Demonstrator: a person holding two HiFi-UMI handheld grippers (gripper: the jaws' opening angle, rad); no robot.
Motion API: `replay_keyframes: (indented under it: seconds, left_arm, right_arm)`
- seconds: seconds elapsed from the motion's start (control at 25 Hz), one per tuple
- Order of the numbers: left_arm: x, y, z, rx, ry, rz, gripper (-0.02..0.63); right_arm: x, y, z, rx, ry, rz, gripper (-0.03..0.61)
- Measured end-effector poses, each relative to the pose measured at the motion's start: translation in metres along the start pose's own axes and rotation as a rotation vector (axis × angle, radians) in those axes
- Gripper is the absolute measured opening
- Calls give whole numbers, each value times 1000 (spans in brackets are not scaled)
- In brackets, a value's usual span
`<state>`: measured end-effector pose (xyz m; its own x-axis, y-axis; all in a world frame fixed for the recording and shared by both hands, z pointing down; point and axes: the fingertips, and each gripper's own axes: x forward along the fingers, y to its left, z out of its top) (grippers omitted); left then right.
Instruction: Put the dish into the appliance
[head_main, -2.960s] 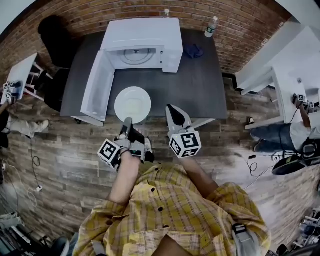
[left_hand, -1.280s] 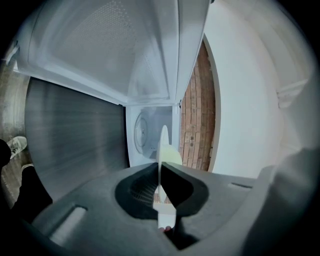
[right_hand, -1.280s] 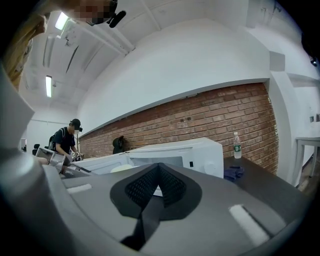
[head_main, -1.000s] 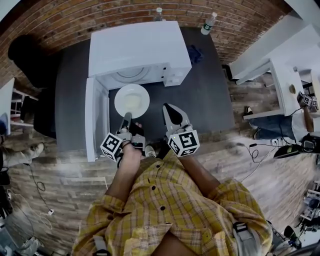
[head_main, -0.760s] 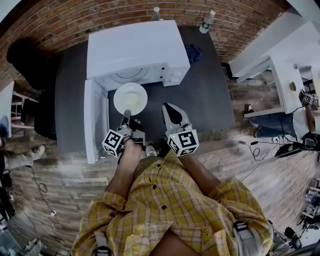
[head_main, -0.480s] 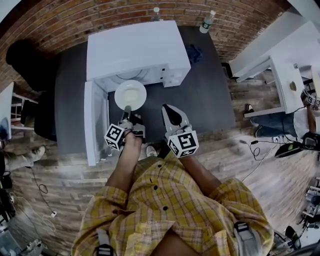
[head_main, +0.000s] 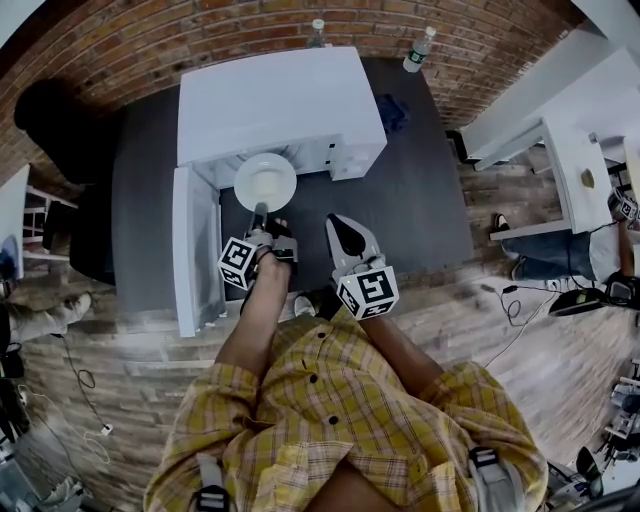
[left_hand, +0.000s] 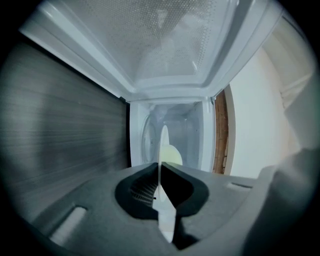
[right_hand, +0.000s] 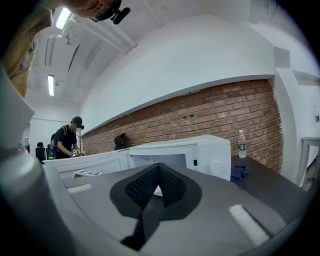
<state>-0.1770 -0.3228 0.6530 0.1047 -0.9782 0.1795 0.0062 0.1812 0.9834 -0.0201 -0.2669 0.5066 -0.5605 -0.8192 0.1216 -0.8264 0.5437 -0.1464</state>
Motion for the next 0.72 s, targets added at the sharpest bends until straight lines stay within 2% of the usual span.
replay_keyframes:
  seconds: [0.72]
  left_arm:
    - [64, 10, 13, -1, -116, 28, 9]
  right_arm:
    - [1, 2, -4, -17, 23, 24, 0]
